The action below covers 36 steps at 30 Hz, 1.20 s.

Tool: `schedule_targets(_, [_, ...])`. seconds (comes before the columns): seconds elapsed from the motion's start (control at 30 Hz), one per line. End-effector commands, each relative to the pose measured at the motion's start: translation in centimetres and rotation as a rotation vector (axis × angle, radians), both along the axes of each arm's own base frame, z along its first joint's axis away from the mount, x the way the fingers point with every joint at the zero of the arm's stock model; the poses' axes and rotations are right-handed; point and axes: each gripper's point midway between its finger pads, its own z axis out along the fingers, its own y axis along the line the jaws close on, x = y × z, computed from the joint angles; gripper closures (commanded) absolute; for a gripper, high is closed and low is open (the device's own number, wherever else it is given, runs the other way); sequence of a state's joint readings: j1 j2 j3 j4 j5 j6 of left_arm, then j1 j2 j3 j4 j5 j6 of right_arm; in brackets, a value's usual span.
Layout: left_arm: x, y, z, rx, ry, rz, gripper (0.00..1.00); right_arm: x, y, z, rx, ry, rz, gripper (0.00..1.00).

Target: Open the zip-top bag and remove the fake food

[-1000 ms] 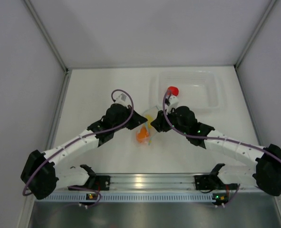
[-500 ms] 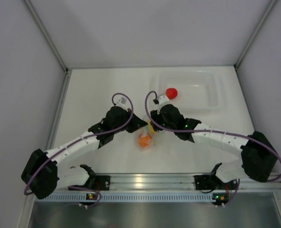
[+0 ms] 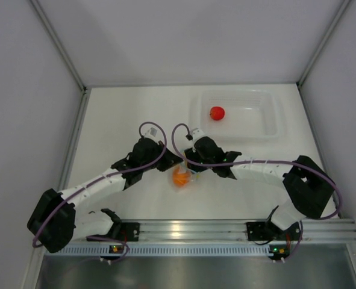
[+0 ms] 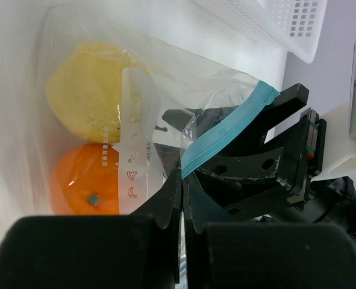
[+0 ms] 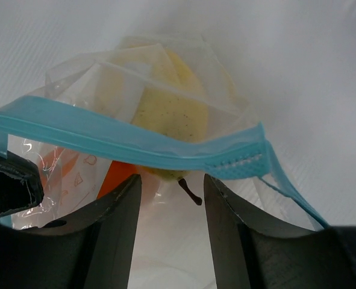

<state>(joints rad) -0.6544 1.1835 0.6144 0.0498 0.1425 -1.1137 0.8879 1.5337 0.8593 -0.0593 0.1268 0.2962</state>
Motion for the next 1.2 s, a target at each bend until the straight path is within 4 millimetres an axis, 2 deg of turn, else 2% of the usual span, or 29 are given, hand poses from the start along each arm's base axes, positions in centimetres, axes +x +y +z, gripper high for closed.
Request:
schedule_targets(0.0, [0.6, 0.2, 0.6, -0.025, -0.034, 0.013, 1.00, 0.2, 2.0, 1.6, 0.062, -0.032, 0.042, 0.52])
schedule_targets(0.13, [0.7, 0.4, 0.5, -0.023, -0.032, 0.017, 1.00, -0.1, 1.7, 1.1, 0.043, -0.033, 0.075, 0.58])
schedule_targets(0.4, [0.7, 0.5, 0.5, -0.020, -0.038, 0.015, 1.00, -0.2, 1.2, -0.1, 0.001, -0.019, 0.106, 0.60])
schedule_targets(0.43, [0.7, 0.5, 0.5, -0.019, -0.037, 0.015, 1.00, -0.2, 1.1, -0.1, -0.001, -0.021, 0.109, 0.64])
schedule_targets(0.8, [1.0, 0.3, 0.5, -0.015, -0.040, 0.006, 1.00, -0.3, -0.1, -1.7, -0.056, 0.010, 0.108, 0.65])
schedule_targets(1.17, [1.0, 0.1, 0.7, -0.018, -0.040, -0.012, 1.00, -0.1, 0.2, -1.6, -0.045, -0.003, 0.122, 0.72])
